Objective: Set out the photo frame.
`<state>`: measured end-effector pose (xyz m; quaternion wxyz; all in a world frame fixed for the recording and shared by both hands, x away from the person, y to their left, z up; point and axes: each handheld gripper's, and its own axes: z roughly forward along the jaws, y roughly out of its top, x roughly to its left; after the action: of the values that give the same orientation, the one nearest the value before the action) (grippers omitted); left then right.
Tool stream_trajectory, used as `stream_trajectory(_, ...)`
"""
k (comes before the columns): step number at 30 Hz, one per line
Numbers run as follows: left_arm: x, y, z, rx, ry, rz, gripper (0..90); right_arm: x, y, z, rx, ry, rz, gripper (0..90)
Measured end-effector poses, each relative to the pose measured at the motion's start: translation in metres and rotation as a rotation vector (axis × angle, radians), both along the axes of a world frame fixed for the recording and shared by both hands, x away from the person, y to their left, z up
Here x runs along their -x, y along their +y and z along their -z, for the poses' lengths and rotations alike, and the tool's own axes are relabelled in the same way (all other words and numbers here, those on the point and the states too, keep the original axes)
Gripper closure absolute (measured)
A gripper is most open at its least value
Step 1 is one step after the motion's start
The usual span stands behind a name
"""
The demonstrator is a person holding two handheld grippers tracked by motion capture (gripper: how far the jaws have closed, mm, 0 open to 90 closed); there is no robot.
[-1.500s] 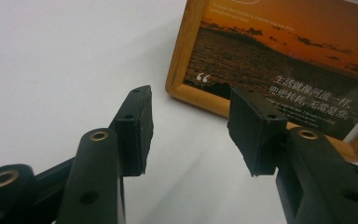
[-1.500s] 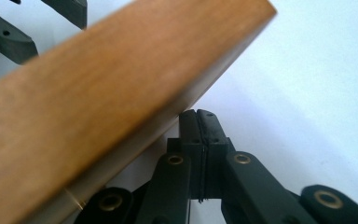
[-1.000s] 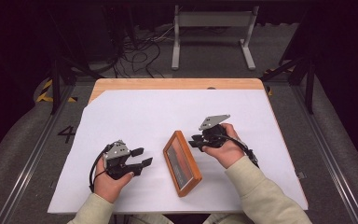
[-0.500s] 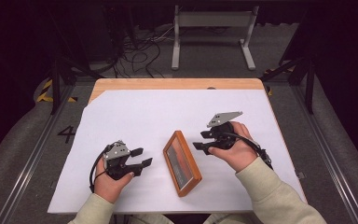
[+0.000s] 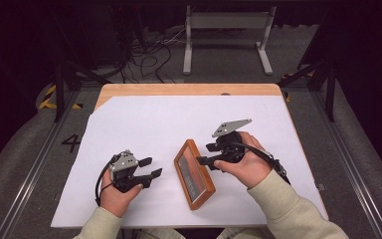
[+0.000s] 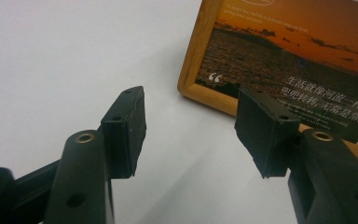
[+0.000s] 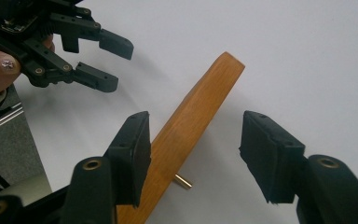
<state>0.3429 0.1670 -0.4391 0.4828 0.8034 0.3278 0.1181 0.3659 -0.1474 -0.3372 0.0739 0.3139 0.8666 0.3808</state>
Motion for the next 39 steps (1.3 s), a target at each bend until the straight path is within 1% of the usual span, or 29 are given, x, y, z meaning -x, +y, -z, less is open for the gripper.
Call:
stream_trajectory(3,0.000,0.001,0.000,0.004,-0.002,-0.004,43.1,-0.002,0.004,0.002,-0.004,0.033,0.004,41.3)
stream_trajectory(7,0.001,0.002,0.000,-0.001,-0.005,-0.004,43.0,-0.003,0.010,0.009,0.012,0.087,0.011,38.6)
stream_trajectory(11,0.001,0.002,0.000,0.003,-0.005,-0.006,42.9,-0.006,0.016,0.017,0.046,0.109,0.016,37.2)
stream_trajectory(13,0.001,0.002,0.000,0.003,-0.007,-0.005,42.7,-0.007,0.019,0.021,0.050,0.126,0.015,37.9)
stream_trajectory(14,0.002,0.003,0.000,0.004,-0.007,-0.005,42.7,-0.007,0.019,0.021,0.050,0.126,0.015,37.9)
stream_trajectory(15,0.002,0.003,0.000,0.009,-0.005,-0.008,42.7,-0.006,0.020,0.023,0.054,0.141,0.016,38.5)
stream_trajectory(18,0.002,0.003,0.000,0.008,-0.012,-0.006,42.7,-0.006,0.025,0.028,0.060,0.161,0.005,40.7)
stream_trajectory(19,0.001,0.003,0.000,0.006,-0.016,-0.004,42.7,-0.006,0.029,0.031,0.071,0.172,0.005,41.2)
stream_trajectory(22,0.002,0.003,0.000,0.007,-0.014,-0.002,42.7,-0.006,0.033,0.036,0.088,0.182,0.002,40.7)
stream_trajectory(24,0.001,0.003,0.000,0.009,-0.017,-0.001,42.7,-0.006,0.034,0.036,0.089,0.186,-0.004,39.6)
stream_trajectory(25,0.001,0.003,0.000,0.010,-0.012,0.002,42.7,-0.006,0.035,0.038,0.090,0.190,-0.011,39.3)
stream_trajectory(26,0.001,0.003,0.000,0.011,-0.014,0.003,42.6,-0.006,0.036,0.038,0.091,0.199,-0.012,39.4)
stream_trajectory(28,0.001,0.004,0.000,0.011,-0.013,0.005,42.6,-0.007,0.037,0.038,0.087,0.203,-0.010,39.5)
stream_trajectory(30,0.001,0.004,0.000,0.012,-0.010,0.004,42.6,-0.007,0.037,0.038,0.091,0.218,-0.009,41.8)
stream_trajectory(34,0.001,0.003,0.000,0.011,-0.015,0.002,42.5,-0.007,0.037,0.038,0.129,0.229,-0.007,53.2)
stream_trajectory(39,0.001,0.003,0.000,0.013,-0.015,0.004,42.4,-0.007,0.038,0.037,0.147,0.232,0.002,54.7)
